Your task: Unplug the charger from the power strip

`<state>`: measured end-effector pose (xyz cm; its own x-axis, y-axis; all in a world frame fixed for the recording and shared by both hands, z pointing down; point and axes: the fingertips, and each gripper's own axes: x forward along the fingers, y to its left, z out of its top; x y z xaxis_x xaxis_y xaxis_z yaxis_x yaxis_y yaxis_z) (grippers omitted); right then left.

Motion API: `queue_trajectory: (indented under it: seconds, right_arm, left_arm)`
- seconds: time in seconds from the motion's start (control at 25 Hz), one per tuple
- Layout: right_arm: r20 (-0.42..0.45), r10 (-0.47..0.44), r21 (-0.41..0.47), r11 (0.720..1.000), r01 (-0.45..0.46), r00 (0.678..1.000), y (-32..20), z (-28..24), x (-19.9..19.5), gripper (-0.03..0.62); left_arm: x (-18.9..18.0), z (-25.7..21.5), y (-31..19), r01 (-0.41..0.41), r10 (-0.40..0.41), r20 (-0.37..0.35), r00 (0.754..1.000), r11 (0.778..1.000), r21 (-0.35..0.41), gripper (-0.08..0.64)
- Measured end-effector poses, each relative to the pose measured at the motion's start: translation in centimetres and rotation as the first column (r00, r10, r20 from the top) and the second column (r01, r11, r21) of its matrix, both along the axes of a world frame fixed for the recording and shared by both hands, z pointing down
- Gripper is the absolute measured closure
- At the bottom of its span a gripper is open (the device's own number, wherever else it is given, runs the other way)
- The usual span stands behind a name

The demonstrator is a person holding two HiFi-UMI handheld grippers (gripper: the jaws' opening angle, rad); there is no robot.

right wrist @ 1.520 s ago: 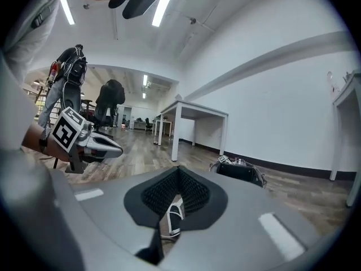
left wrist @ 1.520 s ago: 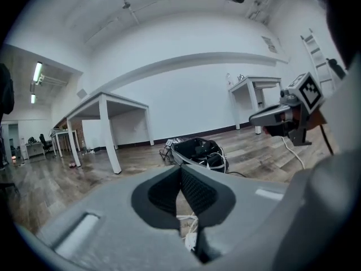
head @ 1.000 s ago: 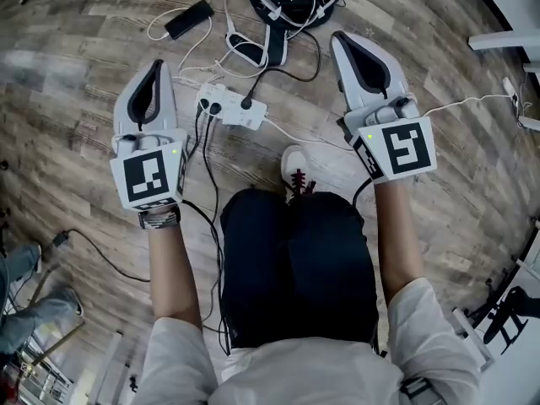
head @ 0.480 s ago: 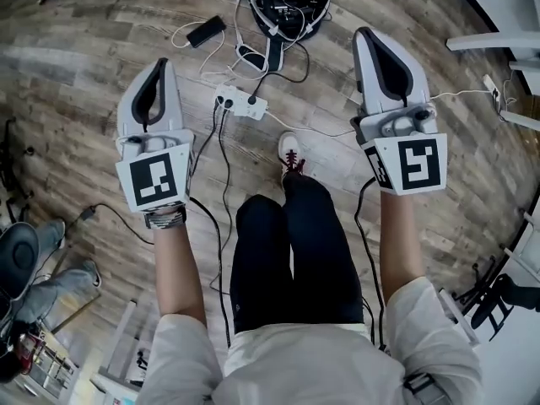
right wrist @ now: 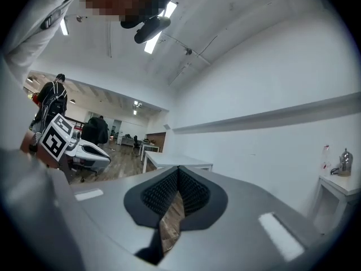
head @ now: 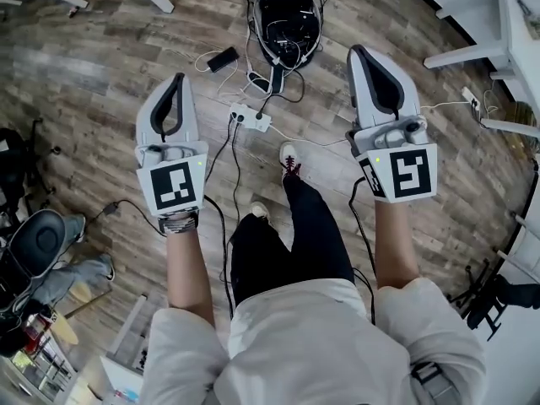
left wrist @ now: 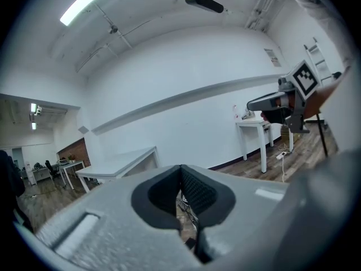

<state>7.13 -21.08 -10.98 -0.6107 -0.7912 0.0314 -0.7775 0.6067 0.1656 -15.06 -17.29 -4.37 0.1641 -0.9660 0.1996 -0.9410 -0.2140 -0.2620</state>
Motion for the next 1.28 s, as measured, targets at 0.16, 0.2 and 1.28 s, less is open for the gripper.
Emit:
queue_trajectory:
  seconds: [0.16, 0.2, 1.28]
  right_arm:
    - [0.008, 0.009, -0.017, 1.000, -0.009, 1.000, 2.3, -4.9, 0.6, 0.591]
    - [0.007, 0.006, -0.015, 1.000, -0.006, 1.000, 2.9, -6.2, 0.6, 0.591]
    - [0.052, -0.074, 0.078, 0.994, 0.070, 0.996, 23.5, -23.2, -4.5, 0.592]
  left_arm:
    - [1.0, -5.3, 2.3, -0.010, 0.010, -0.003, 1.000, 1.000, 0.000, 0.555]
    - [1.2, -6.6, 2.9, -0.014, 0.014, -0.008, 1.000, 1.000, 0.006, 0.555]
    - [0.1, -23.4, 20.8, -0.037, 0.048, -0.101, 0.994, 0.993, 0.111, 0.555]
